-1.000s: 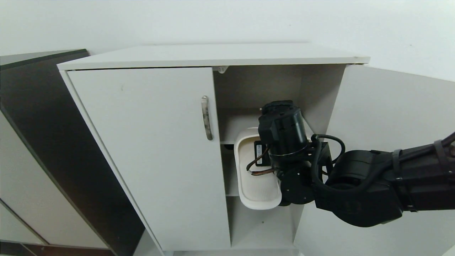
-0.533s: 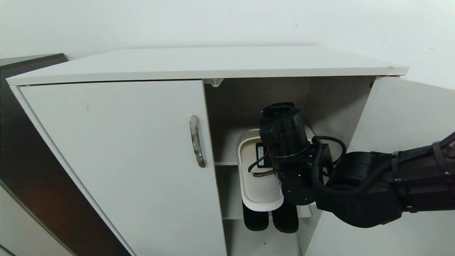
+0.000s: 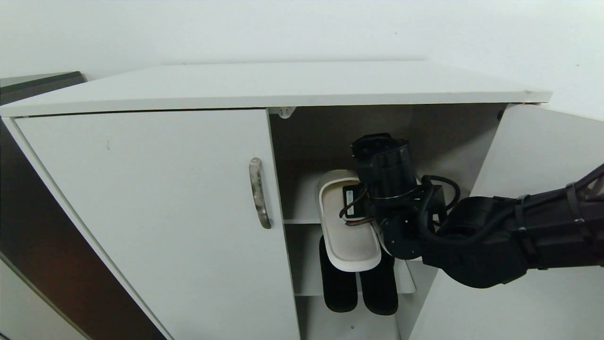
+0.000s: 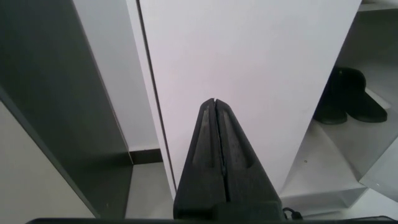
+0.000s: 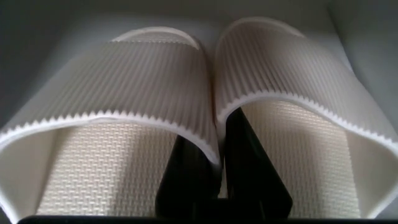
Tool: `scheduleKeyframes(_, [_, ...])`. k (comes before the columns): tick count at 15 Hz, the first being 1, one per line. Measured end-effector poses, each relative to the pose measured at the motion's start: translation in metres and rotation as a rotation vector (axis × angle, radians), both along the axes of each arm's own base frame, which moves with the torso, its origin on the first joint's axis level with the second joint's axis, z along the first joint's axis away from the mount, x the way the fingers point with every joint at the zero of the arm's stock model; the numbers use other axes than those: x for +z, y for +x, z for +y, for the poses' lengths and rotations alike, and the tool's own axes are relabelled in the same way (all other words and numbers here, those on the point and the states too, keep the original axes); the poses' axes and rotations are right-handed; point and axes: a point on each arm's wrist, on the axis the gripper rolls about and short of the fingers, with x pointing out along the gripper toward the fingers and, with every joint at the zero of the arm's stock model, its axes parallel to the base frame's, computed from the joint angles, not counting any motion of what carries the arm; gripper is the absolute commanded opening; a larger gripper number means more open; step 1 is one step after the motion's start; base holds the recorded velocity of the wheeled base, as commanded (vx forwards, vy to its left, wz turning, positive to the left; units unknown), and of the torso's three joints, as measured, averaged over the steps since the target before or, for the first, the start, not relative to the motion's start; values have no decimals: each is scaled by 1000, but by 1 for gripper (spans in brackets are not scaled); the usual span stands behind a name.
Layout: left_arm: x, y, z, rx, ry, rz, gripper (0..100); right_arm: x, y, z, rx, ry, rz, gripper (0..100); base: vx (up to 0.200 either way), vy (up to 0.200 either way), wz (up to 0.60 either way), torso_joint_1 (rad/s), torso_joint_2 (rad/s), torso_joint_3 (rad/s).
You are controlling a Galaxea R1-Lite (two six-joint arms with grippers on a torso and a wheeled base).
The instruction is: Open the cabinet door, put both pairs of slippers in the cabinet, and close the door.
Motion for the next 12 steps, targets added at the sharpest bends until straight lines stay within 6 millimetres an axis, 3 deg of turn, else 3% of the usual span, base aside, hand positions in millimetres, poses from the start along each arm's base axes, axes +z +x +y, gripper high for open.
scheduleKeyframes(7, [0, 0, 0, 0, 0, 0, 0, 29, 35, 3, -47, -1, -20, 0, 0, 0, 0, 0, 0, 0])
scheduleKeyframes(12, [0, 0, 0, -1, 0, 0, 0, 21, 54, 9, -66, 0, -19, 0, 0, 0, 0, 0, 0, 0])
